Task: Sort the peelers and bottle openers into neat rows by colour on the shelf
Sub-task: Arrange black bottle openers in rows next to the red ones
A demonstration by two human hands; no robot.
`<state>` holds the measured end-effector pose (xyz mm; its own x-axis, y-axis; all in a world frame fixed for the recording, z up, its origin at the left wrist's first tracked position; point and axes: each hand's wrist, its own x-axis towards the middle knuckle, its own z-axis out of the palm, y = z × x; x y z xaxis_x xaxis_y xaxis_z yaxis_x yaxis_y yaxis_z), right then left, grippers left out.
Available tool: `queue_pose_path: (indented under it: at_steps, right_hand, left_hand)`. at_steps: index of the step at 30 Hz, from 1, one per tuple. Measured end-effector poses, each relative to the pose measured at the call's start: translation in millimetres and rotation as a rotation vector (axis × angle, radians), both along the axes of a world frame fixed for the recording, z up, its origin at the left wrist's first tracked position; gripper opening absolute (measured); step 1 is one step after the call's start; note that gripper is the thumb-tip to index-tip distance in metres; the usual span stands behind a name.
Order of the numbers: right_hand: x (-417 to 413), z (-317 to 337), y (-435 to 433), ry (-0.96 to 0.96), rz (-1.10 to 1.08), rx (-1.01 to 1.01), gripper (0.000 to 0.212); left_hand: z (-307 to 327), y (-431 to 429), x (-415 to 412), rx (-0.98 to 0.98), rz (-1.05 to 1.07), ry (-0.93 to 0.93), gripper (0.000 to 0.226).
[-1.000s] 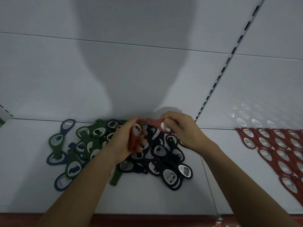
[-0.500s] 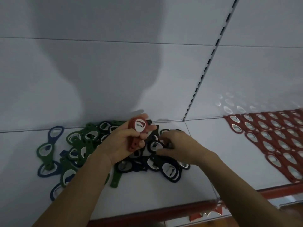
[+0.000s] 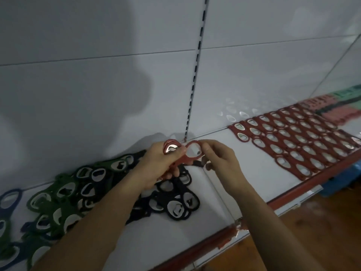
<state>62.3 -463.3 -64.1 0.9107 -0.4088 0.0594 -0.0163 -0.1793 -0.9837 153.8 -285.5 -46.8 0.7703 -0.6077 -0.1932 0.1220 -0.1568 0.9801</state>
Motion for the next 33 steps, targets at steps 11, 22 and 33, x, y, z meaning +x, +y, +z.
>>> queue_pose_path:
  at_steps: [11,22,33]
  right_hand:
    - [-63,-14,-134,0.036,-0.298,-0.248,0.024]
    - [-67,-56,-169,0.248,-0.326,-1.007,0.027]
    - [-66,-61,-165,0.311,-0.338,-0.994,0.023]
  left_hand:
    - [-19,-172,-13,0.029,-0.112,-0.151,0.011]
    - [-66,-240,-15,0.238,0.065,-0.770,0.047]
    - [-81,-243,-9,0.516,-0.098,-1.055,0.053]
